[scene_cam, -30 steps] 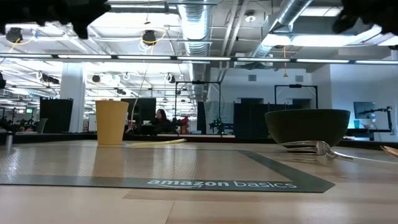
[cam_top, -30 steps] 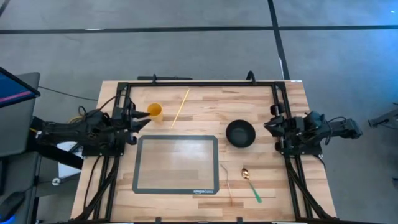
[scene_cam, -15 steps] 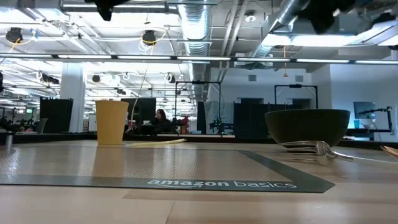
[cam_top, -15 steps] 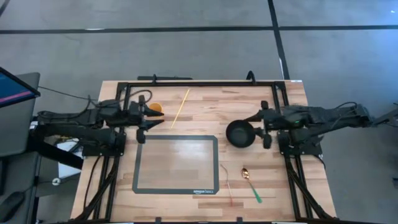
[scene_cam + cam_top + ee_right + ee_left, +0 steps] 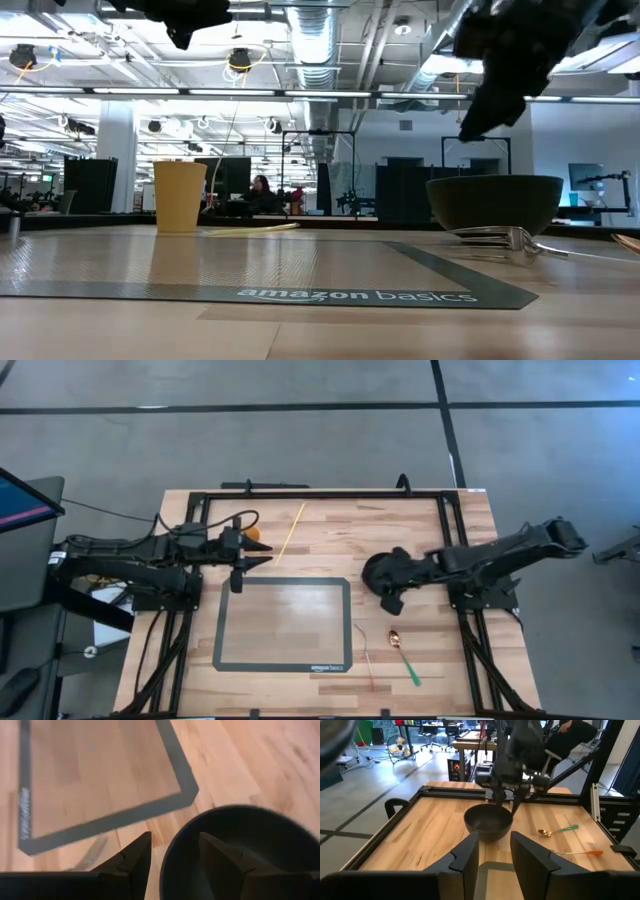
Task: Pick & Place Utensil
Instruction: Put the black bowl in the center of the silicone mat
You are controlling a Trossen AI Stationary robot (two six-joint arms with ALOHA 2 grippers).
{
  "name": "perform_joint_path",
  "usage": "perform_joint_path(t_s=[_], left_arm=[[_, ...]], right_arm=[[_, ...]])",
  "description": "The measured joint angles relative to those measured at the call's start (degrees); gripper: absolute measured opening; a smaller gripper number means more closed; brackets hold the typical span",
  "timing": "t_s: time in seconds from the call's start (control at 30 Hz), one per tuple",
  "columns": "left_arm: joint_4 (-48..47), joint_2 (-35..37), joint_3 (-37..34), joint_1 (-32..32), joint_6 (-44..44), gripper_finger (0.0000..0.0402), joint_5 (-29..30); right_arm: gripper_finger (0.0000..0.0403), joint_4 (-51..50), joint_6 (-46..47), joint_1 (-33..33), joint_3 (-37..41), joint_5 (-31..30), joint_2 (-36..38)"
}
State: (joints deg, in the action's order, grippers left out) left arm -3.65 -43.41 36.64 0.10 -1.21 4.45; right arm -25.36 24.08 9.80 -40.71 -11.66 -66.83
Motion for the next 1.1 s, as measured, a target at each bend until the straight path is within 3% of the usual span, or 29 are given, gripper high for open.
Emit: perform_joint_path(t_s=[0.2, 0.47, 0.87, 1.03, 1.1], left_arm=[[0.03, -0.01, 0.02, -0.02, 0.02, 0.0112, -0.01], [0.03, -0.01, 0.02, 0.0, 0.02, 0.0112, 0.0], [-0.19, -0.06, -0.02, -0.02, 0.02, 0.0112, 0.0], [-0.19, -0.06, -0.04, 0.0, 0.02, 0.0112, 0.0], [-0.19, -0.06, -0.07, -0.02, 0.02, 0.0112, 0.0]], right_arm=[[0.0162, 0.51, 2.48, -0.07, 0.0, 1.53, -5.99], [0.0147, 0.62, 2.98, -0.11, -0.09, 1.21, -8.26], [0.0073, 0.13, 4.24, 0.05, -0.04, 2.48, -14.74], [0.0016, 1.94, 2.19, 0.69, -0.15, 3.14, -13.85], [0.001, 2.05, 2.19, 0.91, -0.2, 3.11, -12.48]])
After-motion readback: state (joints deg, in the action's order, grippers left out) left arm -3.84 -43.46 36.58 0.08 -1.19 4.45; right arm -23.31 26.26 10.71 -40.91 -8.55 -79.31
